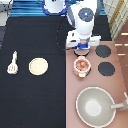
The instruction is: Take the lid off the pot, put the pot on the plate, and use the tool to push the pot to the front of the table.
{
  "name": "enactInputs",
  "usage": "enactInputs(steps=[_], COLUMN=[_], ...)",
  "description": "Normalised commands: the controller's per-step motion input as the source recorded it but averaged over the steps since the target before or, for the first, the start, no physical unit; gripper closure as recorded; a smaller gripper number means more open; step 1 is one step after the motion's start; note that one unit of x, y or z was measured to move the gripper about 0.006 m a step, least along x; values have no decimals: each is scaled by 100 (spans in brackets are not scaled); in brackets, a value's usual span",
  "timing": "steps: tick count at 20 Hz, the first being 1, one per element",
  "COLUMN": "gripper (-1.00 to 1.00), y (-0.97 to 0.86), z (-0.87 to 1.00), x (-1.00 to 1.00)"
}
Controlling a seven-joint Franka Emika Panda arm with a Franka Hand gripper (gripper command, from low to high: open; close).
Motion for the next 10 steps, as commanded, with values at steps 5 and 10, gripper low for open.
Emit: enactInputs(steps=[5,10], gripper=[-100,-100], y=[27,11], z=[73,88], x=[-15,-36])
